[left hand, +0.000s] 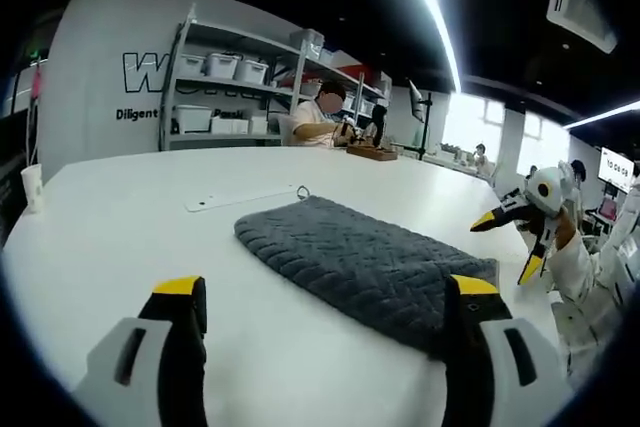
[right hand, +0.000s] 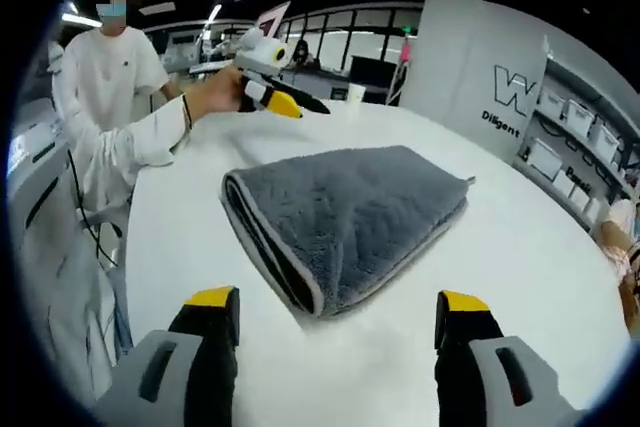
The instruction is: Open the folded towel by lifting each exposed corner and separating the folded layers until the towel lies flat within the target outline without major curled edges
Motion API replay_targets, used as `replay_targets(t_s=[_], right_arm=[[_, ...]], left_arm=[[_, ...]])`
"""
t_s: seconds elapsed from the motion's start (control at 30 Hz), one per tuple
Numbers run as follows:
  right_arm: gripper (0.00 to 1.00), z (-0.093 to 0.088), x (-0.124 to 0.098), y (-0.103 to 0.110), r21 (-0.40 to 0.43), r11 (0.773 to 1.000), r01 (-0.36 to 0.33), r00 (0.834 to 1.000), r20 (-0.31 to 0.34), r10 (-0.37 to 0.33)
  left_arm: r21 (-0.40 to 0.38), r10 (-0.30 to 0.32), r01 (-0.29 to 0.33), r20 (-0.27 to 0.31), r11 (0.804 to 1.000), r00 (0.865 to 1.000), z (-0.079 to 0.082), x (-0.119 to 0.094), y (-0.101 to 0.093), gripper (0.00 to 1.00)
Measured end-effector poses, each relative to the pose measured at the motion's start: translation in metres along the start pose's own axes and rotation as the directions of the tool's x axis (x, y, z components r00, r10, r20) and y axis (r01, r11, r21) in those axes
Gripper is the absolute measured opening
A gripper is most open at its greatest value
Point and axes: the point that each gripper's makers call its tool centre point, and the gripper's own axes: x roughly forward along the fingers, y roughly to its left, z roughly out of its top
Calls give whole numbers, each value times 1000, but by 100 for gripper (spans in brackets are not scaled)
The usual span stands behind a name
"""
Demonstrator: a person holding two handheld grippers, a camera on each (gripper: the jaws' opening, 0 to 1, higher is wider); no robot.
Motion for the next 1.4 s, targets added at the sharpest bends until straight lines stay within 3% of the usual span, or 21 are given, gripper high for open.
replay_targets(t_s=[0.1,0.2,0.43,0.5,0.6,0.67,0.83,0.93,1.03,1.07,1.1,1.13,1.2,1.3,1.4], right_arm=[[93,4,-2,-15,11,1000,19,1000,4,-19],[99,5,-2,-30,1,999,49,997,-52,-48],[100,36,2,-64,38,997,69,998,-10,-68],[100,49,4,-81,67,993,101,995,19,-103],[100,77,9,-110,161,977,140,976,143,-163],[100,82,14,-118,155,979,134,972,171,-160],[100,71,39,-141,165,975,146,979,118,-167],[100,66,52,-161,197,965,174,967,151,-205],[99,54,59,-168,207,961,181,966,145,-213],[99,39,61,-171,220,955,200,970,91,-224],[99,31,63,-171,166,965,202,973,81,-218],[100,12,62,-170,152,965,215,975,25,-221],[100,-3,56,-172,175,957,230,972,-2,-233],[99,-5,48,-180,182,950,254,966,-6,-257],[99,-3,47,-180,230,948,220,973,25,-231]], left_arm=[[1,6,-6,0,1000,1000,0,0,0,98],[-1,3,-3,6,1000,1000,1,0,-2,98],[6,4,-4,0,1000,1000,1,2,-3,99],[4,5,-5,-2,1000,1000,0,2,-2,99],[1,8,-8,-8,1000,1000,-3,3,-1,99],[-4,13,-13,-16,1000,1000,-5,4,1,98],[1,19,-18,-21,1000,1000,-6,5,2,98],[12,28,-28,5,1000,1000,1,2,1,98],[19,30,-30,3,999,1000,0,2,1,98],[20,35,-35,-2,999,999,-1,3,2,98],[21,38,-38,-6,999,999,-2,3,1,98],[24,42,-41,-7,999,999,-2,5,1,97],[32,40,-39,-18,999,999,-5,8,-3,97],[48,25,-23,-39,999,999,-10,13,-10,98],[74,27,-22,-73,997,997,-18,17,-10,98]])
